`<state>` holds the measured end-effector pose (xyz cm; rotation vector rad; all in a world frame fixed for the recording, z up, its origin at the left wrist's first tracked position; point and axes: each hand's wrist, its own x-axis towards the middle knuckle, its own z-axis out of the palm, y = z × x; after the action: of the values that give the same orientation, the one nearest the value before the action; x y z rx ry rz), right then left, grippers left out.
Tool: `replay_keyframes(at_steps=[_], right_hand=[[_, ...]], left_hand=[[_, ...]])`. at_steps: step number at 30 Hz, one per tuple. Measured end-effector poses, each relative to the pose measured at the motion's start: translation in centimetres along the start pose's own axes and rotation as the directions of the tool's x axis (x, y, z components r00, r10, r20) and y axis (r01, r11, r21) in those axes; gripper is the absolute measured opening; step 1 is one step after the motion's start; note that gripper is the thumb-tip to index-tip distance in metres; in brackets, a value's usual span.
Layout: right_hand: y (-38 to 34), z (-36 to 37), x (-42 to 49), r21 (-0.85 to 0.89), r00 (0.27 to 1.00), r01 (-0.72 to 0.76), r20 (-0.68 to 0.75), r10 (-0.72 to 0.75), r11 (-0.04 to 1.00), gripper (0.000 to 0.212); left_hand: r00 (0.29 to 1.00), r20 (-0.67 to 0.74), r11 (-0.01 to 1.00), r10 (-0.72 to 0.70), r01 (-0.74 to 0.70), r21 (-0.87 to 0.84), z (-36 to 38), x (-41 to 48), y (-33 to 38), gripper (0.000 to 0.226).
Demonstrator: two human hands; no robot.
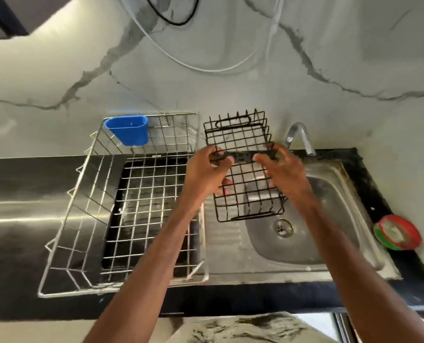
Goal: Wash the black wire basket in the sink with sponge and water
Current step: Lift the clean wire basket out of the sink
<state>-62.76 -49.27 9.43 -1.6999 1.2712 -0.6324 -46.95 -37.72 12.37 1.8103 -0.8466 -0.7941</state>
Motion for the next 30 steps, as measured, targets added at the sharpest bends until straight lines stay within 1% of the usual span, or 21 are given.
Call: replay_keyframes(at_steps=[3,5,7,9,12,13,14,16,17,19,21,22,24,26,29,30], right_hand=[[-3.9,2.9,-1.3,0.037,0.998,0.008,-0.063,-0.006,0.999,0.066],[-6.4,5.3,-2.6,0.075,0.997,0.024,-0.075,-0.018,0.997,0.067],[-8.8,8.2,-3.8,0.108,0.997,0.028,-0.072,-0.021,0.994,0.067],[-10.2,11.0,-4.3,0.126,0.999,0.019,-0.030,-0.015,0.992,0.068],[-10.2,15.9,-4.7,0.146,0.999,-0.014,0.033,0.010,0.989,0.066],[-9.7,17.5,-4.8,0.147,0.997,-0.043,0.064,0.034,0.988,0.068],[-8.9,19.0,-4.8,0.140,0.993,-0.080,0.099,0.066,0.987,0.074],[-6.7,21.9,-4.4,0.103,0.978,-0.168,0.140,0.153,0.980,0.093],[-5.6,23.1,-4.1,0.083,0.967,-0.212,0.158,0.197,0.974,0.098],[-3.5,24.9,-3.7,0.045,0.938,-0.294,0.205,0.279,0.955,0.098],[-2.2,26.3,-3.6,0.011,0.911,-0.350,0.238,0.338,0.937,0.092],[-1.4,26.9,-3.4,-0.009,0.898,-0.369,0.254,0.359,0.929,0.089],[-0.4,27.7,-3.1,-0.045,0.877,-0.387,0.290,0.383,0.921,0.087],[0.3,28.3,-2.6,-0.056,0.869,-0.399,0.297,0.397,0.915,0.089],[0.8,28.7,-2.1,-0.067,0.862,-0.407,0.303,0.407,0.911,0.091],[0.9,28.8,-1.9,-0.068,0.861,-0.405,0.306,0.405,0.912,0.092]], left_hand=[[0.998,0.049,0.999,0.045,-0.046,0.008,-5.9,0.0,1.2,0.041],[0.997,0.042,0.997,0.065,-0.067,0.044,-9.8,0.4,1.4,0.044],[0.996,0.041,0.991,0.081,-0.085,0.099,-13.5,0.8,1.1,0.040],[0.996,0.034,0.988,0.080,-0.083,0.131,-16.5,1.2,0.1,0.031],[0.999,0.045,0.983,0.020,-0.028,0.183,-19.8,2.2,-3.2,0.019],[0.999,0.046,0.977,-0.016,0.006,0.214,-20.3,2.6,-4.7,0.019],[0.997,0.042,0.968,-0.058,0.046,0.246,-20.6,2.9,-6.3,0.019],[0.987,0.052,0.947,-0.153,0.131,0.294,-20.6,3.7,-9.8,0.023],[0.978,0.067,0.937,-0.199,0.170,0.305,-20.4,4.1,-11.5,0.024],[0.956,0.096,0.918,-0.278,0.235,0.319,-19.9,4.5,-14.2,0.022],[0.938,0.120,0.902,-0.326,0.271,0.336,-19.4,4.7,-16.4,0.012],[0.934,0.123,0.900,-0.336,0.280,0.334,-19.1,4.7,-17.3,0.009],[0.927,0.108,0.894,-0.359,0.307,0.327,-18.5,4.8,-18.5,0.013],[0.931,0.082,0.890,-0.355,0.310,0.334,-18.0,4.9,-18.8,0.006],[0.936,0.072,0.889,-0.344,0.300,0.347,-17.6,5.4,-18.8,0.022],[0.934,0.071,0.883,-0.351,0.305,0.357,-17.6,5.5,-18.8,0.018]])
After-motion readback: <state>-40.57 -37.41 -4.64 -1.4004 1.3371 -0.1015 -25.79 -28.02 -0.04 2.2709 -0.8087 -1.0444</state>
